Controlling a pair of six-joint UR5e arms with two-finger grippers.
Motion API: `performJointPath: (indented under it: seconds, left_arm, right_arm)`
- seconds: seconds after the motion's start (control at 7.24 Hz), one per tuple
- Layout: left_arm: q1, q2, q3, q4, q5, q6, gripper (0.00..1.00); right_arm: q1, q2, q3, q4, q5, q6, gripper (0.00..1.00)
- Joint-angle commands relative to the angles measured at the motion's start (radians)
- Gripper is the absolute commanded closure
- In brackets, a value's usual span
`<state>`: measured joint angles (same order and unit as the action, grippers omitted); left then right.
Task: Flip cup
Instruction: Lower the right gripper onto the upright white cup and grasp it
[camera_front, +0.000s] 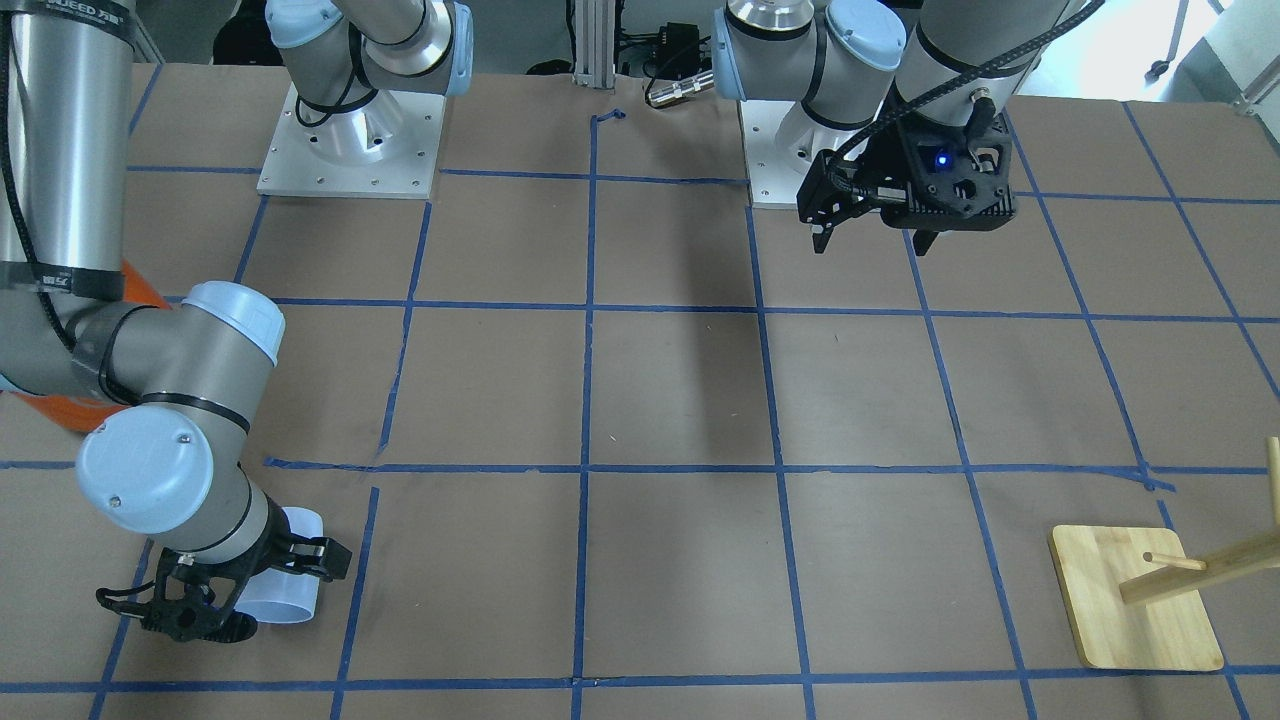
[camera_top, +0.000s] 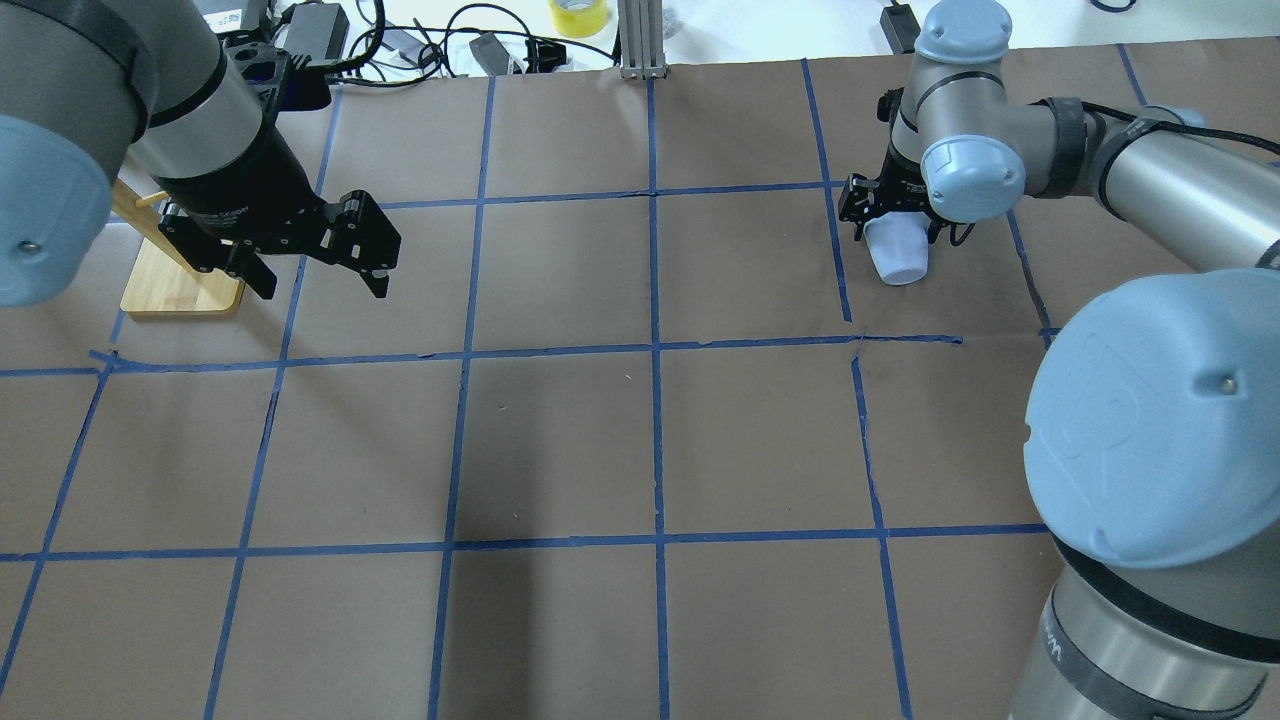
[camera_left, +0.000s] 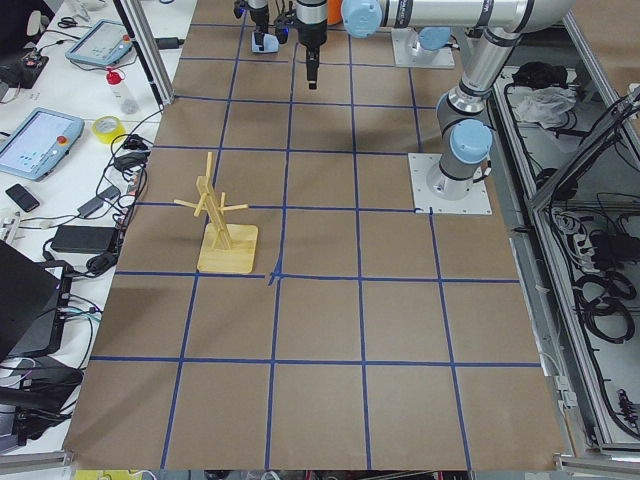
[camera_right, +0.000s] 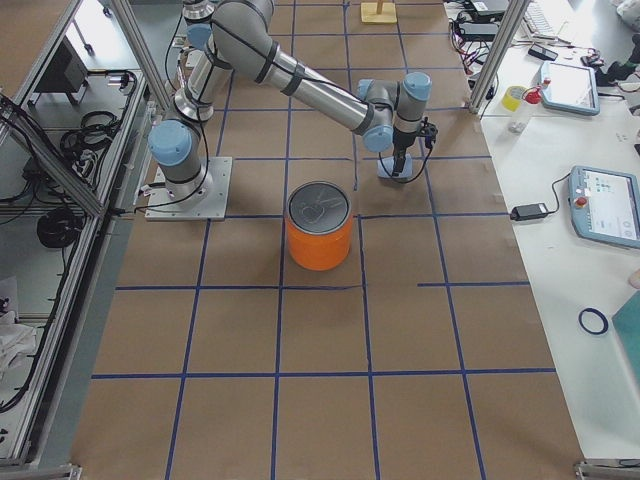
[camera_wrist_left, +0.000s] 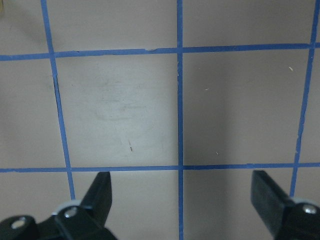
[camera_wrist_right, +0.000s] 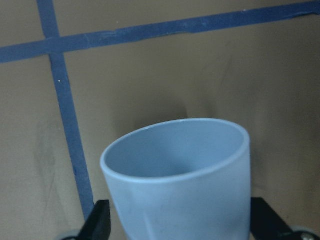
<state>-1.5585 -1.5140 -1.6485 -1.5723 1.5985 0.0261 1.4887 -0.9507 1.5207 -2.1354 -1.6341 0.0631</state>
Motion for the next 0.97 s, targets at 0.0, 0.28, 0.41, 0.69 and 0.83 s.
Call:
performJointPath:
  seconds: [0.0, 0.28, 0.41, 0.69, 0.83]
  left_arm:
    - [0.0, 0.0, 0.001, 0.0, 0.0, 0.0, 0.0]
    - [0.0, 0.0, 0.001, 0.003, 0.0, 0.0, 0.0]
    - [0.0, 0.0, 0.001, 0.003, 0.0, 0.0, 0.0]
    - [0.0, -0.002, 0.001, 0.003, 0.0, 0.0, 0.0]
    - [0.0, -0.002, 0.001, 0.003, 0.0, 0.0, 0.0]
  right_arm:
    - [-0.001, 0.007, -0.001, -0.009, -0.021, -0.069, 0.73]
    - [-0.001, -0.002, -0.017, 0.003, -0.082, -0.243, 1.0]
    - [0.007, -0.008, -0.019, 0.0, -0.123, -0.446, 1.0]
    - [0.022, -0.026, -0.028, 0.049, -0.145, -0.804, 1.0]
    - [0.045, -0.034, -0.043, 0.06, -0.249, -0.944, 1.0]
